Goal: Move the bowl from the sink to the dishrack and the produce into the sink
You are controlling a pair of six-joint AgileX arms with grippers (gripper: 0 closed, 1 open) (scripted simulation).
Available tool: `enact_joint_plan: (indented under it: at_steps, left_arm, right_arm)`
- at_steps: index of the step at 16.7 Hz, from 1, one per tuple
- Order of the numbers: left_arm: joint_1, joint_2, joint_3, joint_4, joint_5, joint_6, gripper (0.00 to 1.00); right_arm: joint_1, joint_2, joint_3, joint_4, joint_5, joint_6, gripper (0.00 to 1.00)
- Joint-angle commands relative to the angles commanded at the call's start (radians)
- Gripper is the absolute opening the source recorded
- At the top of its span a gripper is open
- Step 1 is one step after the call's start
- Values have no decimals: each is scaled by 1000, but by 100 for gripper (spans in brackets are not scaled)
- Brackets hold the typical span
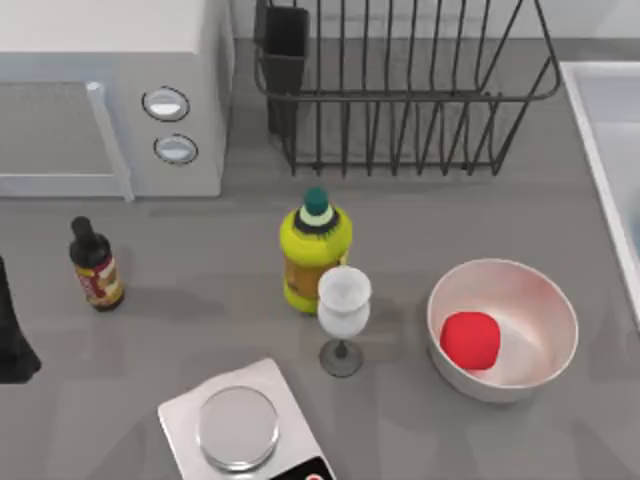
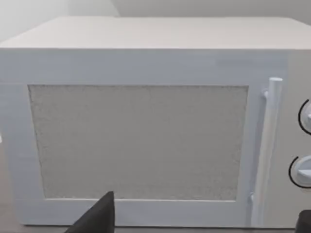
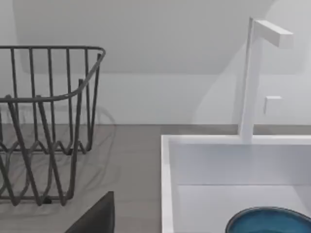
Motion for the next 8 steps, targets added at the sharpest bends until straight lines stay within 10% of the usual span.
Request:
enact_joint_plan:
  at_steps: [8]
  left_arm:
    - [0,0,0,0,0,0,100]
  right_arm:
    - [-36,199,175,-97,9,-28,100]
